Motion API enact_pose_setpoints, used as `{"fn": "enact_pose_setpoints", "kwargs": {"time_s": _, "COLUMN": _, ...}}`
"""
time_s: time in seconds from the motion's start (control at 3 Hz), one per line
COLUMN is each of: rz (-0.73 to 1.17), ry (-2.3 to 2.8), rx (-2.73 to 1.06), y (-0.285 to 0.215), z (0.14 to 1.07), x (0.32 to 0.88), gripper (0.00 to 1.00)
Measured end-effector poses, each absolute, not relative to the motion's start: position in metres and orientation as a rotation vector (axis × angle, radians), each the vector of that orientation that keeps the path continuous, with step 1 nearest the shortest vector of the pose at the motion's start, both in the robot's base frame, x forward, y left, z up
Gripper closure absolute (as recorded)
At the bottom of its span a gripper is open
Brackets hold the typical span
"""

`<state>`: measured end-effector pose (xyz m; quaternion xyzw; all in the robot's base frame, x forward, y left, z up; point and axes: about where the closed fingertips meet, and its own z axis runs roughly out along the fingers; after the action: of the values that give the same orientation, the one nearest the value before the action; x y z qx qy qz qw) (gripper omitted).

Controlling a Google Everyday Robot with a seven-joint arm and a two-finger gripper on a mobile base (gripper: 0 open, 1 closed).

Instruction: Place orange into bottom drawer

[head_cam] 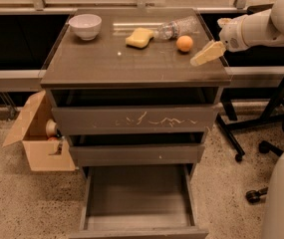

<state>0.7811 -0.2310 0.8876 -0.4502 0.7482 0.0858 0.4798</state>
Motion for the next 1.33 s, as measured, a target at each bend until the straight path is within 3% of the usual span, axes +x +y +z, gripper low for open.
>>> {"fn": "enact_pose_setpoints", "kwargs": {"time_s": 1.33, "rz": 0.322, "ry": 1.837, "rx": -0.912, "y": -0.199, "z": 0.857, "x": 0.853, "gripper": 0.00}}
